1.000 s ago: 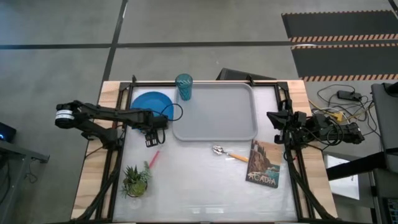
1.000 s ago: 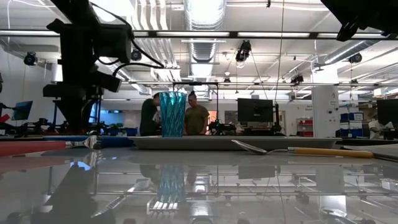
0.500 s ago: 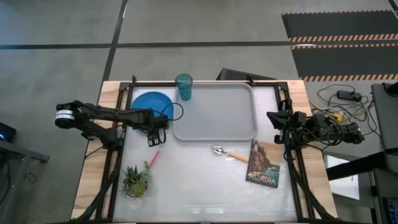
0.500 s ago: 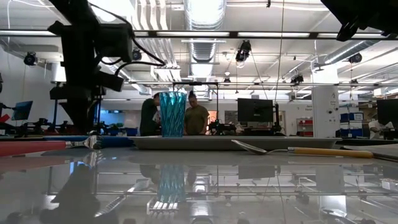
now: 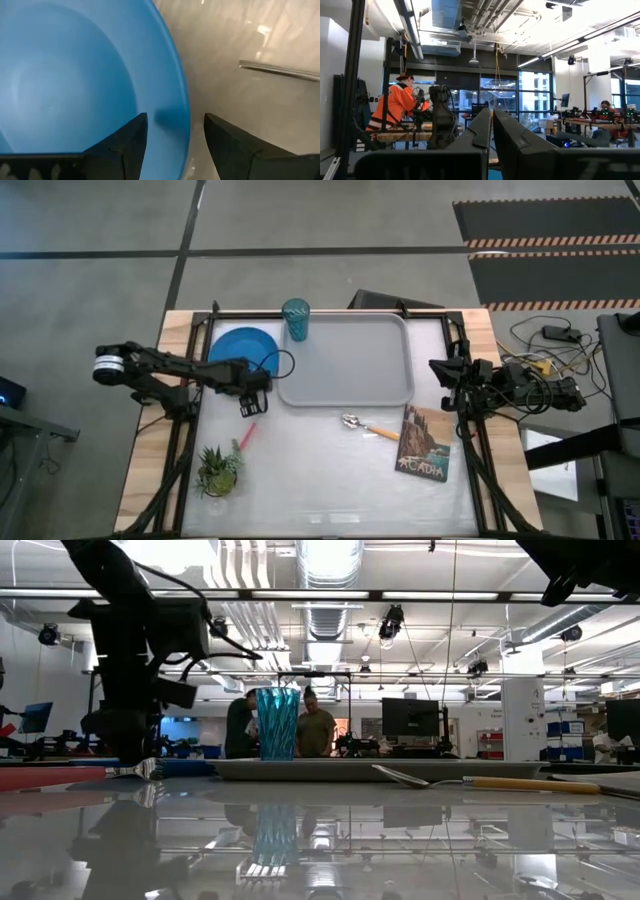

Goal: Pick and place plate/cup/fork/spoon on tray
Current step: Put the blue plate on the gray serving tray

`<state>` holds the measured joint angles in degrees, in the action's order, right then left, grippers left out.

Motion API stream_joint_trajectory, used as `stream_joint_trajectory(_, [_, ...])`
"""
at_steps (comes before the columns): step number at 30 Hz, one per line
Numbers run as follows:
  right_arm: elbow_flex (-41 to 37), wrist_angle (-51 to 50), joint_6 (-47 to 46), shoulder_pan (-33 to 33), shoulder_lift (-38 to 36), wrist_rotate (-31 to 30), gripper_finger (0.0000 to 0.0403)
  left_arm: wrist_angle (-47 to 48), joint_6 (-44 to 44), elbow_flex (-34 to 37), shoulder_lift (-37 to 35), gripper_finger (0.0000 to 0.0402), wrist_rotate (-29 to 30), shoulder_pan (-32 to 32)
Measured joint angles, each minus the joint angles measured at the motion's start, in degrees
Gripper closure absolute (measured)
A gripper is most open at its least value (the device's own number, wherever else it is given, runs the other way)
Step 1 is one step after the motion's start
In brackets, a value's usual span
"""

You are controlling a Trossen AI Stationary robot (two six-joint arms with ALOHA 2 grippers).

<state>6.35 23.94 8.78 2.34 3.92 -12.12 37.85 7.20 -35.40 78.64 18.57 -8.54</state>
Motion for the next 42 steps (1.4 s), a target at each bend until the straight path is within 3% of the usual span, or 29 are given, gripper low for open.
stream_joint_trajectory(10, [0.0, 0.4, 0.2, 0.0, 0.0, 0.0, 0.0394, -0.9, -0.1, 0.2, 0.6, 0.0241, 2.1, 0.0])
stream_joint_trajectory(22, [0.0, 0.4, 0.2, 0.0, 0.0, 0.0, 0.0394, -1.3, 0.0, 0.4, 0.8, 0.0390, 6.9, -0.1])
stream_joint_trajectory(31, [0.0, 0.3, 0.2, 0.0, 0.0, 0.0, 0.0394, 0.3, 0.7, -0.8, 0.0, 0.0398, 8.0, 0.0])
stream_joint_trajectory(42, [0.0, 0.3, 0.2, 0.0, 0.0, 0.0, 0.0394, 15.2, 4.7, -10.1, -4.5, 0.0401, 8.5, 2.9])
